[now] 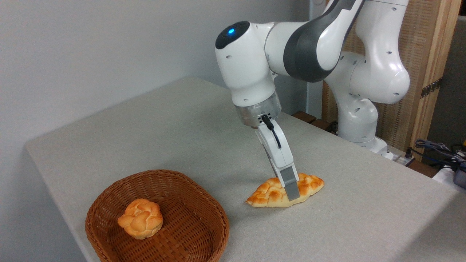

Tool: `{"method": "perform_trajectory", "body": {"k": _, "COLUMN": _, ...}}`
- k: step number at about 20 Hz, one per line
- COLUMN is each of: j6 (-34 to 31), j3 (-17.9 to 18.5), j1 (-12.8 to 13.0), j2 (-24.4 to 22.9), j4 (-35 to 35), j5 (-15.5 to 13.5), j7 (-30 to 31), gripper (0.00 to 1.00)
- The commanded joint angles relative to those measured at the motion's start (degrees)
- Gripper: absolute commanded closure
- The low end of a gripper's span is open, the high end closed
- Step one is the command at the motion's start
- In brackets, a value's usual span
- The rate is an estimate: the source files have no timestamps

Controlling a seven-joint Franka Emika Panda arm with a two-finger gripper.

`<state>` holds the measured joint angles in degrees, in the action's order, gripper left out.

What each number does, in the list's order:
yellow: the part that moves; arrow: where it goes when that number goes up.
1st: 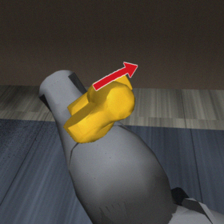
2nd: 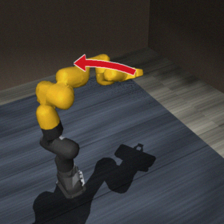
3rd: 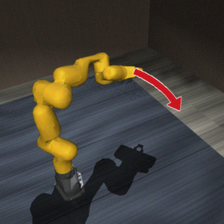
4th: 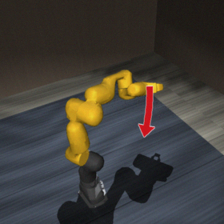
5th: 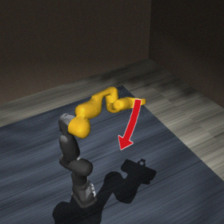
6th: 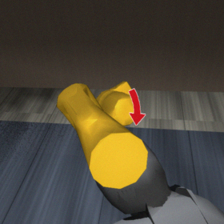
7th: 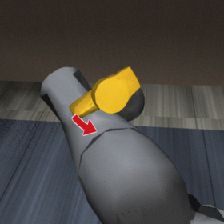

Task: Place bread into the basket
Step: 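Lower the gripper around the braided roll's middle and close it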

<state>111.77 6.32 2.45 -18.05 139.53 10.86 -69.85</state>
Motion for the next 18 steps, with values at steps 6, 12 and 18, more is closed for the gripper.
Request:
{"method": "perform_trajectory", "body": {"k": 6, "j6": 2.5, "j3": 1.0, "j1": 0.3, "j2": 0.1, "j4": 1.0, "j5": 0.8, "j7": -1.3, "gripper": 0.43}}
{"method": "perform_trajectory", "body": {"k": 12, "j6": 2.5, "j3": 1.1, "j1": 0.4, "j2": 0.1, "j4": 1.0, "j5": 0.8, "j7": -3.0, "gripper": 0.58}}
{"method": "perform_trajectory", "body": {"k": 18, "j6": 2.5, "j3": 1.1, "j1": 0.4, "j2": 0.1, "j4": 1.0, "j5": 0.8, "j7": -3.0, "gripper": 0.58}}
